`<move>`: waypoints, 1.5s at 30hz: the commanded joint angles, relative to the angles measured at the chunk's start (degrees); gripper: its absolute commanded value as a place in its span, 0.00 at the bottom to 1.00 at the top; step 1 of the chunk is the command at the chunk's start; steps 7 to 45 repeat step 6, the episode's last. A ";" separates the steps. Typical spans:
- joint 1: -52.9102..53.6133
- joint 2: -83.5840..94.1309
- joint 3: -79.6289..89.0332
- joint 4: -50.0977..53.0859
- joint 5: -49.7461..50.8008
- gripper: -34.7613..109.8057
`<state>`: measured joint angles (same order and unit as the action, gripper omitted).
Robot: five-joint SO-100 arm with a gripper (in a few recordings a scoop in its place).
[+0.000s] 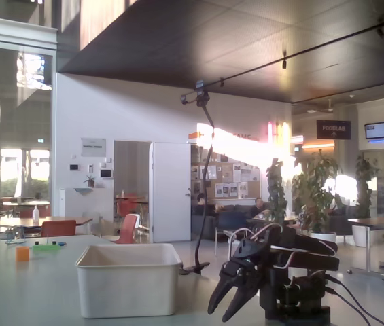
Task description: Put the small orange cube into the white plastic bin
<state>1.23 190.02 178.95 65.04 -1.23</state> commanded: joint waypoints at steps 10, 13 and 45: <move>-0.62 2.11 -0.26 -0.70 -0.26 0.40; -0.62 2.11 -0.26 -0.70 -0.26 0.40; -0.62 2.11 -0.26 -0.70 -0.26 0.40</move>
